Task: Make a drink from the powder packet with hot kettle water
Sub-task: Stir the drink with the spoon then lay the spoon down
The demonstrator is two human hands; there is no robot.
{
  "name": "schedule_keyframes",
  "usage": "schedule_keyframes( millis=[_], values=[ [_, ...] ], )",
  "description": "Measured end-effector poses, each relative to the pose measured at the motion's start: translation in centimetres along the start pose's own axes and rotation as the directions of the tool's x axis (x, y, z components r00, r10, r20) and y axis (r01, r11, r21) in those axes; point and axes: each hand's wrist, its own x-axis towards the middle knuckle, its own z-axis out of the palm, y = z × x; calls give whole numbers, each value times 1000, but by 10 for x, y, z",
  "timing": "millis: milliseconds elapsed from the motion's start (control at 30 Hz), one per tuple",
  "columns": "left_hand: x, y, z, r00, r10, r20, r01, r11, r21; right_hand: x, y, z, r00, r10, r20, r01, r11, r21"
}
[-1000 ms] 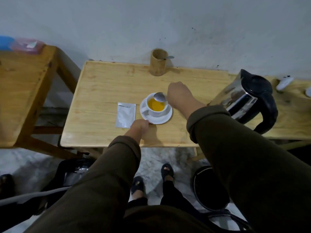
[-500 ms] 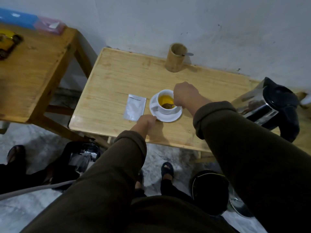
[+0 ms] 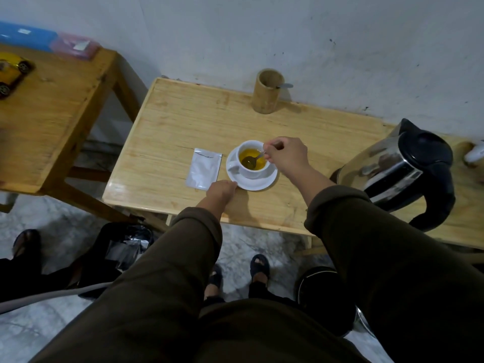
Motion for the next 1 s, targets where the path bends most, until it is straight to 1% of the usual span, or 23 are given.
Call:
schedule_keyframes(
  millis=[33, 133, 300, 400, 467, 500, 533, 633, 700, 800, 833, 933, 1000],
  values=[
    [1, 0, 0, 1000, 7, -17, -7, 1000, 18, -1, 3, 0, 1000, -21, -6, 21, 1000, -1],
    [-5, 1, -1, 1000, 13, -5, -13, 1000, -24, 1, 5, 0, 998, -64, -19, 62, 995, -82],
    [-6, 1, 1, 999, 26, -28, -25, 999, 41, 8, 4, 1, 993, -116, -8, 113, 975, -190],
    [-5, 1, 2, 1000, 14, -6, -14, 999, -48, 9, 3, 5, 988, -154, 8, 153, 970, -188],
    [-7, 3, 2, 1000, 11, 6, -11, 999, 47, 8, 4, 6, 986, -165, 15, 165, 970, -180],
    [-8, 4, 1, 1000, 6, -18, -4, 994, 108, 7, 4, 7, 986, -166, 20, 167, 973, -162],
    [-9, 6, -1, 999, 17, -38, -12, 991, 130, 7, 4, 7, 986, -163, 26, 165, 976, -139],
    [-8, 5, -1, 999, 40, -17, -35, 973, 229, 6, 2, 6, 981, -188, 39, 191, 977, -92],
    [-7, 5, 0, 999, 43, 3, -43, 966, 256, 5, -1, 4, 976, -209, 59, 213, 974, -78],
    [-9, 5, 0, 998, 62, -2, -59, 953, 297, 7, -3, 2, 968, -232, 94, 238, 969, -66],
    [-10, 5, 0, 997, 72, -9, -65, 943, 327, 8, -4, 1, 967, -235, 101, 245, 965, -92],
    [-12, 5, -1, 999, 53, -11, -47, 942, 332, 11, -3, 1, 967, -240, 88, 253, 948, -193],
    [-12, 4, -1, 999, 42, -13, -36, 958, 285, 12, -2, 1, 966, -249, 73, 259, 944, -204]
  ],
)
